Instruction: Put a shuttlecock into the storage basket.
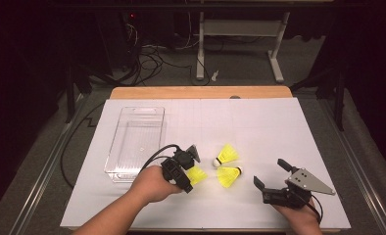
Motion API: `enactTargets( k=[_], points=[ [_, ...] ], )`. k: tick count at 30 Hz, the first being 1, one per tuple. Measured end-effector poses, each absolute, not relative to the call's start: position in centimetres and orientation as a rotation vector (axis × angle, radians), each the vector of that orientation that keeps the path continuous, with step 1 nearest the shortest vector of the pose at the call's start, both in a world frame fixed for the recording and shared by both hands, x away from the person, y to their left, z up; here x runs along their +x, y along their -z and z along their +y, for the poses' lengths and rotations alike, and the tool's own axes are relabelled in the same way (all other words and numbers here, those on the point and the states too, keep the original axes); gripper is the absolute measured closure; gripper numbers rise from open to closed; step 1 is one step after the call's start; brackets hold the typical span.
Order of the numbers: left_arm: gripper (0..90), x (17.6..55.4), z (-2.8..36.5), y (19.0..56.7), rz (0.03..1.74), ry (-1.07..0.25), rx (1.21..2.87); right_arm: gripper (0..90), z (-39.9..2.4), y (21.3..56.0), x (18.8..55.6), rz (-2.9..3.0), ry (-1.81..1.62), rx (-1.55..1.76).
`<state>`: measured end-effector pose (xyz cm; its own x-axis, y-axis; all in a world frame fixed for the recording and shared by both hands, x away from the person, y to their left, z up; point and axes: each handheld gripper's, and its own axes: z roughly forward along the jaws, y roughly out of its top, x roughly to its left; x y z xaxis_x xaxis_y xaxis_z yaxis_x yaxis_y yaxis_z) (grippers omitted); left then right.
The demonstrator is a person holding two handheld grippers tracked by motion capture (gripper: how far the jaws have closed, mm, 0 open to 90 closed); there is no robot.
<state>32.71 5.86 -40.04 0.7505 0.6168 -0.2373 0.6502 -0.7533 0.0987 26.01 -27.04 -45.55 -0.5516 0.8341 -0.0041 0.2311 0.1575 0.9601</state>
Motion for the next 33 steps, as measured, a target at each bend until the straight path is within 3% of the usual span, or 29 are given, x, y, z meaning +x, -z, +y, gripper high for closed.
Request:
enactTargets(
  k=[33],
  points=[
    [64.2,33.4,8.1,34.5,0.975,0.330,2.718,0.5,-27.0,45.7,26.1,1.890,-1.409,1.013]
  ],
)
